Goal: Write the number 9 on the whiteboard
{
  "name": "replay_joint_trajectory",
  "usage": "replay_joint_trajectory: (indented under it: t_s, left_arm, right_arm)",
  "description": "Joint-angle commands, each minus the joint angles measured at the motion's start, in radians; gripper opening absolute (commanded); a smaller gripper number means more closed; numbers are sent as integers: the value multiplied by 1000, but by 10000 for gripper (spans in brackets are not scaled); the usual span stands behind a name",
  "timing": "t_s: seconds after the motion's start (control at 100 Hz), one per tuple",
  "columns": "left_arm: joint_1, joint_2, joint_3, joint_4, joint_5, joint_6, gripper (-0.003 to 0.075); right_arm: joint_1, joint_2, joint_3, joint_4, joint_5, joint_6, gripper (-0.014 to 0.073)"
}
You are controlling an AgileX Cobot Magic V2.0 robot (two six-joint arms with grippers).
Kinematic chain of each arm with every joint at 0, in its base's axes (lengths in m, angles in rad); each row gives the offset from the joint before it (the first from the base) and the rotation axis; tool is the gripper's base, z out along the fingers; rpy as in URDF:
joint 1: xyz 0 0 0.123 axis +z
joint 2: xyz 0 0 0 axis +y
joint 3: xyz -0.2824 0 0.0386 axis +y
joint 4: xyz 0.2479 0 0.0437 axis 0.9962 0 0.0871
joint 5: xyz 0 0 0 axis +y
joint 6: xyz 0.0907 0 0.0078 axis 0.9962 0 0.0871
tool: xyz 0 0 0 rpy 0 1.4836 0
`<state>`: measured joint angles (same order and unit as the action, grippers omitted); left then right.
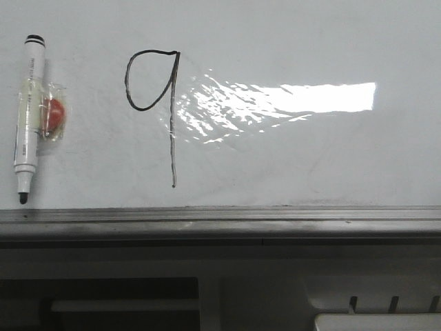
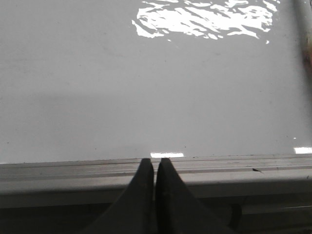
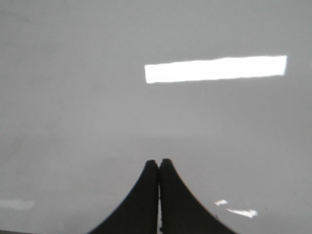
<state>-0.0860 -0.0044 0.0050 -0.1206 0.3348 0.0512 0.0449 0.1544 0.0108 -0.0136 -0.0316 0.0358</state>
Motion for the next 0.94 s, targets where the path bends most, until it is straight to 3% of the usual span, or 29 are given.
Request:
replay_joint_trajectory:
  t_s: [0.0,0.27,0.93]
  left_arm:
    - [3,-27,41,-13,-44,3,-20]
    - [3,-27,41,-13,-44,3,-20]
    - [3,-27,40,-13,-44,3,-20]
  right_arm:
    - [-38,-53,25,-14,64,-6,-69]
    - [-89,-180,25,-30,342,-6,-69]
    - [-89,-180,25,-32,336,-9,-69]
